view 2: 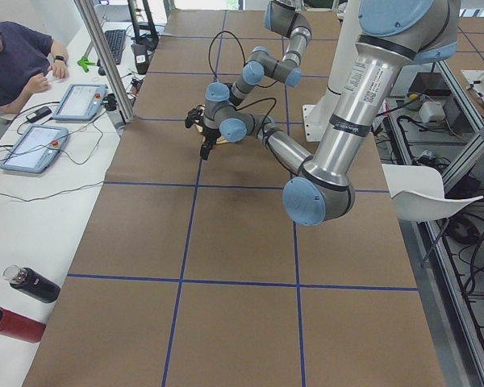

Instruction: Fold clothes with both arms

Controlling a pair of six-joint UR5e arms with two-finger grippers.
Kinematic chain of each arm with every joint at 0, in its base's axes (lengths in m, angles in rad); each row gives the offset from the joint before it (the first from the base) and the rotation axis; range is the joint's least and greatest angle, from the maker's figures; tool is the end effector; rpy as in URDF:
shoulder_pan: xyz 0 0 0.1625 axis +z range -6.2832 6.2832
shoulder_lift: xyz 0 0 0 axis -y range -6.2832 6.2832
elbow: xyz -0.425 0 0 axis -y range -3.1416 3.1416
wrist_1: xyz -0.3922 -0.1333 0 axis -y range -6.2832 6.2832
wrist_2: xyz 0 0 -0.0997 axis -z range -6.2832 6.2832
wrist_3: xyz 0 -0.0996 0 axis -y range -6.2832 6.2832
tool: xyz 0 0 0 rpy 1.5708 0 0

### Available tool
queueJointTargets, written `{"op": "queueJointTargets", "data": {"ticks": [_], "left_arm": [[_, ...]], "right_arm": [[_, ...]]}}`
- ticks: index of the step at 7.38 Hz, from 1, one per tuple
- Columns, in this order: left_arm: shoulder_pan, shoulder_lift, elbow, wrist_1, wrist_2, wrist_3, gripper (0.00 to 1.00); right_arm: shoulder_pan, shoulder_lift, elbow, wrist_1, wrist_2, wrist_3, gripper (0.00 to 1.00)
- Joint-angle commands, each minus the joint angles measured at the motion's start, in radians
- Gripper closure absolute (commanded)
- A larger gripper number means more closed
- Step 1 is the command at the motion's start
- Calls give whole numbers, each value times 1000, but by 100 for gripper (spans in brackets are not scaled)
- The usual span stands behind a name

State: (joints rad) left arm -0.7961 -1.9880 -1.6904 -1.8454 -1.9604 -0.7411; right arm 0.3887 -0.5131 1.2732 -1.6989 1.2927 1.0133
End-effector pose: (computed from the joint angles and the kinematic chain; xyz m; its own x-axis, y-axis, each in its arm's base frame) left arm 0.3827 -0.5275 0.3416 0.6707 0.2904 -0.6825 -0.0391 0.9327 0.3585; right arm -0.6716 -0.4486 0.1193 0.9058 -0.1788 0.3841 -0.0416 0.8647 0.5005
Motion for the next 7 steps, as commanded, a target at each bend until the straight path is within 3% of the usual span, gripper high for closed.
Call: {"op": "queueJointTargets", "data": {"ticks": [1, 5, 6, 7], "left_arm": [[0, 0, 0, 0, 0, -1, 0], [0, 0, 0, 0, 0, -3, 0], [0, 2, 0, 0, 0, -3, 0], [0, 0, 0, 0, 0, -4, 0]], "right_arm": [[1, -10, 0, -2, 4, -31, 29], [1, -47, 9, -7, 23, -117, 47], [1, -47, 9, -8, 23, -145, 65], [2, -48, 9, -8, 22, -147, 92]]}}
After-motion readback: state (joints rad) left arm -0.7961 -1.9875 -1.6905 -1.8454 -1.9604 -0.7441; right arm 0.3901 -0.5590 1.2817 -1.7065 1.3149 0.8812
